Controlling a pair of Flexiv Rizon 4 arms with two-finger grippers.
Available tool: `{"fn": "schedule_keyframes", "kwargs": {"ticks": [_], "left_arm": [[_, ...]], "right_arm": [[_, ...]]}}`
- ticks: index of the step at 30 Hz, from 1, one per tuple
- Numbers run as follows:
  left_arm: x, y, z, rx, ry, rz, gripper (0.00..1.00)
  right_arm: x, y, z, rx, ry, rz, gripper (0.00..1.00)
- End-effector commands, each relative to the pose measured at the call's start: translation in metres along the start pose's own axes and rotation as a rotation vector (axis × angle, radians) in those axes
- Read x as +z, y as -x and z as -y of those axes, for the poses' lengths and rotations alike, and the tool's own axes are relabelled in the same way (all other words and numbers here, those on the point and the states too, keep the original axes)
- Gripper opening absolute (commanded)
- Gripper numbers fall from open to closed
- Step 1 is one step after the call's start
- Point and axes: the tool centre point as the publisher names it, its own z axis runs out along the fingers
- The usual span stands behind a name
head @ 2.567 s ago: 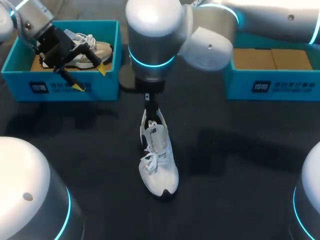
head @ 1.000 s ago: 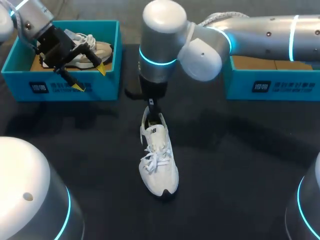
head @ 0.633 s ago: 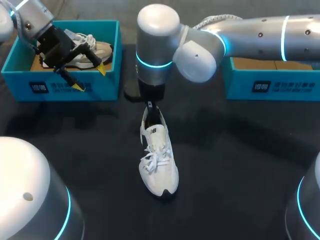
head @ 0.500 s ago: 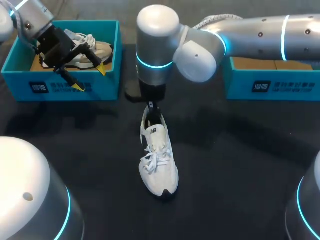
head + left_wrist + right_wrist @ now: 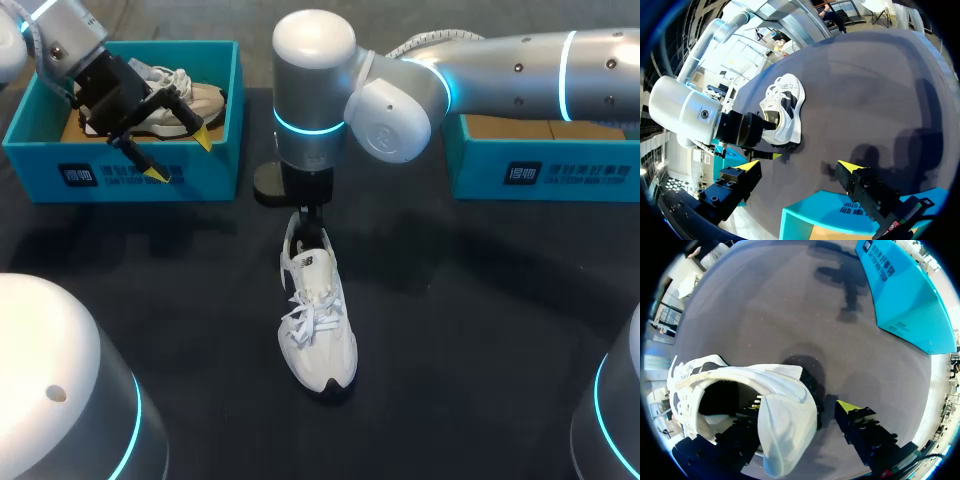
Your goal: Take the shoe out of the shoebox, open the shoe tongue, remove and reinsert the insole, then place the shoe into the shoebox
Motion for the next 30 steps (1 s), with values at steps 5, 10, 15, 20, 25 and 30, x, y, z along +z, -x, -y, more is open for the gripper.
{"fn": "schedule_keyframes", "kwargs": {"ticks": [5,10,15,20,25,30], "left_arm": [[0.000,0.000,0.001,0.000,0.002,-0.003,1.00],[0.000,0.000,0.001,0.000,0.002,-0.003,1.00],[0.000,0.000,0.001,0.000,0.002,-0.003,1.00],[0.000,0.000,0.001,0.000,0.002,-0.003,1.00],[0.000,0.000,0.001,0.000,0.002,-0.003,1.00],[0.000,0.000,0.001,0.000,0.002,-0.003,1.00]], "right_arm": [[0.007,0.000,-0.005,0.001,0.000,-0.008,0.00],[0.000,-0.003,-0.002,0.005,-0.012,0.006,0.00],[-0.022,-0.008,0.000,0.002,-0.024,0.027,0.00],[-0.045,-0.010,0.004,0.001,-0.069,0.052,0.00],[-0.079,-0.009,0.015,0.008,-0.090,0.092,0.00],[-0.109,-0.005,0.029,0.018,-0.108,0.125,0.00]]}}
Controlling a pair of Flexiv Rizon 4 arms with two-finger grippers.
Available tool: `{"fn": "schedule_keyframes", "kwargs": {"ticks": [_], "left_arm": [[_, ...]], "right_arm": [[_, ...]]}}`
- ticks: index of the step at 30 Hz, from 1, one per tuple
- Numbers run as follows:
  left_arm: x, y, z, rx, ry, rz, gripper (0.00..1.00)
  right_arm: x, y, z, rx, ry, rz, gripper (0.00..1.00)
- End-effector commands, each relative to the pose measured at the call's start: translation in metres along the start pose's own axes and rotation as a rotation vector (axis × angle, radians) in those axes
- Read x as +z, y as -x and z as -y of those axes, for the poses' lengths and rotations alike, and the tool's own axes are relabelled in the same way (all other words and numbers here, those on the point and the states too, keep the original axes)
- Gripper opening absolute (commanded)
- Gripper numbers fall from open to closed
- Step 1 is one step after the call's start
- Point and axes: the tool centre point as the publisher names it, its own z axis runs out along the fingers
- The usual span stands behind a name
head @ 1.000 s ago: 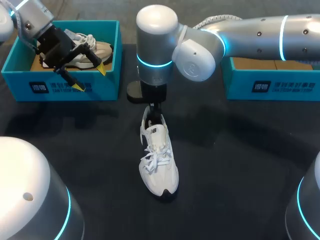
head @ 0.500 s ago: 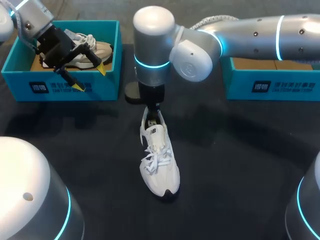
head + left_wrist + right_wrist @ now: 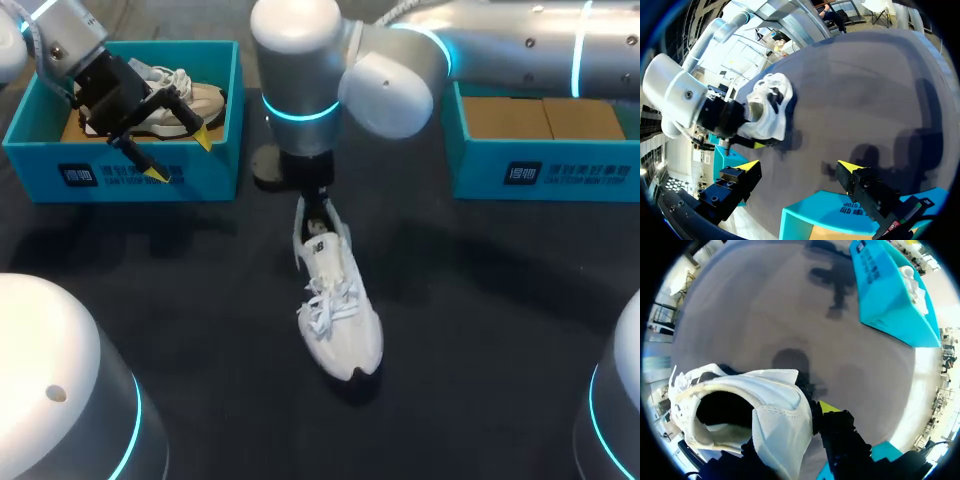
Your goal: Take the shoe out of the shoebox, open the shoe tongue, remove and reinsert the insole, then place the shoe into the shoebox
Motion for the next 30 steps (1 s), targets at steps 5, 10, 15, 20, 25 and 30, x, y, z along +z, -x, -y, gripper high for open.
{"fn": "schedule_keyframes", "kwargs": {"ticks": [5,10,15,20,25,30], "left_arm": [[0.000,0.000,0.001,0.000,0.002,-0.003,1.00],[0.000,0.000,0.001,0.000,0.002,-0.003,1.00],[0.000,0.000,0.001,0.000,0.002,-0.003,1.00],[0.000,0.000,0.001,0.000,0.002,-0.003,1.00],[0.000,0.000,0.001,0.000,0.002,-0.003,1.00],[0.000,0.000,0.001,0.000,0.002,-0.003,1.00]], "right_arm": [[-0.082,0.008,0.054,-0.009,-0.031,0.045,0.00],[-0.106,0.020,0.087,-0.039,-0.038,0.048,0.00],[-0.125,0.040,0.124,-0.071,-0.059,0.047,0.00],[-0.139,0.063,0.161,-0.085,-0.054,0.049,0.00],[-0.144,0.074,0.183,-0.096,-0.034,0.054,0.00],[-0.144,0.074,0.183,-0.096,-0.034,0.054,0.00]]}}
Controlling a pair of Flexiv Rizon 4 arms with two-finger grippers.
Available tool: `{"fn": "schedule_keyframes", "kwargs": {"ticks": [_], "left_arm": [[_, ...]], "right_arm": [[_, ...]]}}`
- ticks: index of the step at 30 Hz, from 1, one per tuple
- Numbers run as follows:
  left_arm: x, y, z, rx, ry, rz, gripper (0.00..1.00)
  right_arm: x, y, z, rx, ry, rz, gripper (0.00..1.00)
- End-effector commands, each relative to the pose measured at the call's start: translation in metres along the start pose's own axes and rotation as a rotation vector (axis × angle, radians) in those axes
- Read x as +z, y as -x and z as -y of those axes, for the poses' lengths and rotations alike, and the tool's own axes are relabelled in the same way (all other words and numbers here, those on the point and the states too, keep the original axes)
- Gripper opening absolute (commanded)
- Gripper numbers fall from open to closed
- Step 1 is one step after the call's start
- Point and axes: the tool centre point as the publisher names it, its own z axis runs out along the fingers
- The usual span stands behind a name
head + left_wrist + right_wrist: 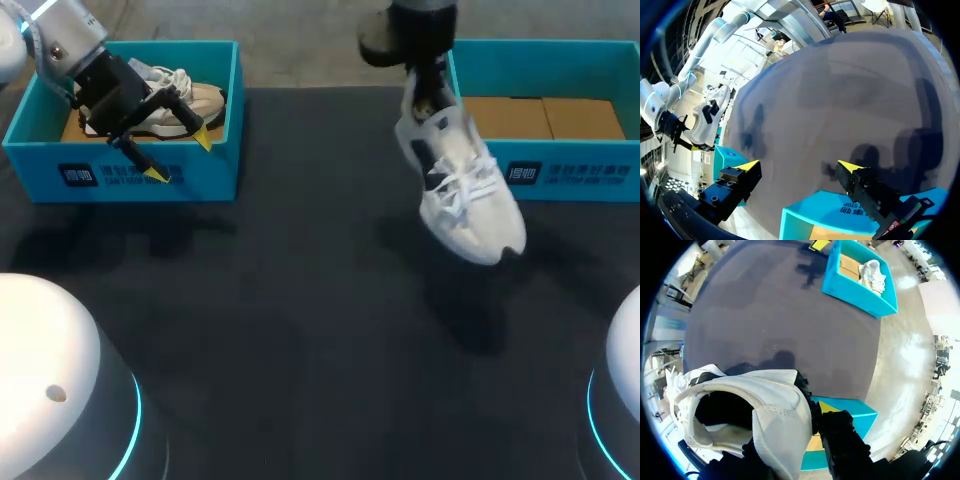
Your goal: Take the shoe out of the shoebox, open the shoe tongue, remove and reinsert the insole, then place the shoe into the shoebox
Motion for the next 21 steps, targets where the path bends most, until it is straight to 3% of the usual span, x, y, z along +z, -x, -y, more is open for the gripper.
{"fn": "schedule_keyframes", "kwargs": {"ticks": [1,14,21], "left_arm": [[0.000,0.000,0.001,0.000,0.002,-0.003,1.00],[0.000,0.000,0.001,0.000,0.002,-0.003,1.00],[0.000,0.000,0.001,0.000,0.002,-0.003,1.00]], "right_arm": [[-0.001,-0.003,0.009,-0.002,0.018,0.006,0.00],[-0.001,0.000,0.011,0.000,-0.003,0.006,0.00],[-0.015,0.033,0.064,-0.036,-0.067,0.050,0.00]]}}
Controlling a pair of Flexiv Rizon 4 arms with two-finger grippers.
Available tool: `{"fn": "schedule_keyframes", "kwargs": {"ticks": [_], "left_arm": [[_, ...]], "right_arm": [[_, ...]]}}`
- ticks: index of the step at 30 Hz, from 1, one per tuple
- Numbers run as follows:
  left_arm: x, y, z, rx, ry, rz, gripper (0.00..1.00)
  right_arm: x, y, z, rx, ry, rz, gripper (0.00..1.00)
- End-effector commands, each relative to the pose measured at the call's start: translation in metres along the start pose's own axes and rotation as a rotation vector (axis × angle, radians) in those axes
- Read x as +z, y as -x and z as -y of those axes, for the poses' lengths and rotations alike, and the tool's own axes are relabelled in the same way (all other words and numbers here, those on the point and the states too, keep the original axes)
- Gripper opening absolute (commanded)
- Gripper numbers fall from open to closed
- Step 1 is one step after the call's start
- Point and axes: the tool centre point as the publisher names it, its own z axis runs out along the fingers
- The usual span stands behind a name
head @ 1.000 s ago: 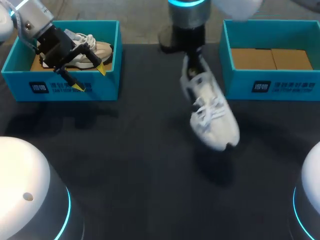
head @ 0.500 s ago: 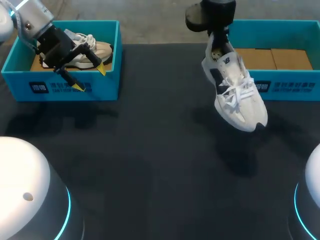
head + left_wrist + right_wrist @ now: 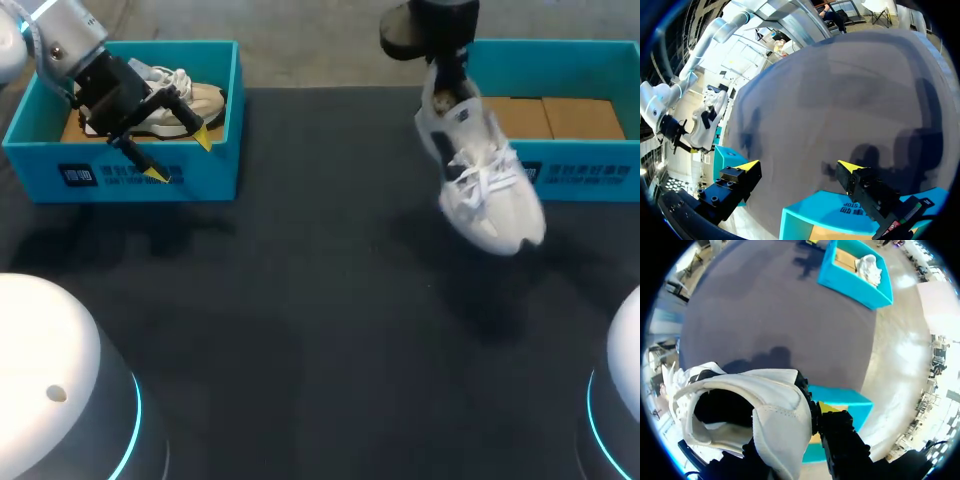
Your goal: Take the shoe out of the shoebox, open the shoe tongue, remove and reinsert the insole, then place the shoe into the shoebox
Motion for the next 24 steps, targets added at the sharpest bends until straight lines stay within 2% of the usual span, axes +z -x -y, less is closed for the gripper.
{"fn": "schedule_keyframes", "kwargs": {"ticks": [1,2,3,9,12,13,15,24], "left_arm": [[0.000,0.000,0.001,0.000,0.002,-0.003,1.00],[0.000,0.000,0.001,0.000,0.002,-0.003,1.00],[0.000,0.000,0.001,0.000,0.002,-0.003,1.00],[0.000,0.000,0.001,0.000,0.002,-0.003,1.00],[0.000,0.000,0.001,0.000,0.002,-0.003,1.00],[0.000,0.000,0.001,0.000,0.002,-0.003,1.00],[0.000,0.000,0.001,0.000,0.002,-0.003,1.00],[0.000,0.000,0.001,0.000,0.002,-0.003,1.00]], "right_arm": [[-0.008,0.019,0.037,-0.013,0.024,0.008,0.00],[-0.007,0.023,0.045,-0.019,0.003,-0.006,0.00],[-0.007,0.027,0.052,-0.026,0.034,0.002,0.00],[0.000,0.051,0.087,-0.058,0.063,-0.019,0.00],[0.007,0.064,0.103,-0.079,0.061,-0.030,0.00],[0.007,0.064,0.103,-0.079,0.061,-0.030,0.00],[0.016,0.076,0.119,-0.077,0.048,-0.046,0.00],[0.042,0.098,0.175,0.021,0.027,-0.085,0.00]]}}
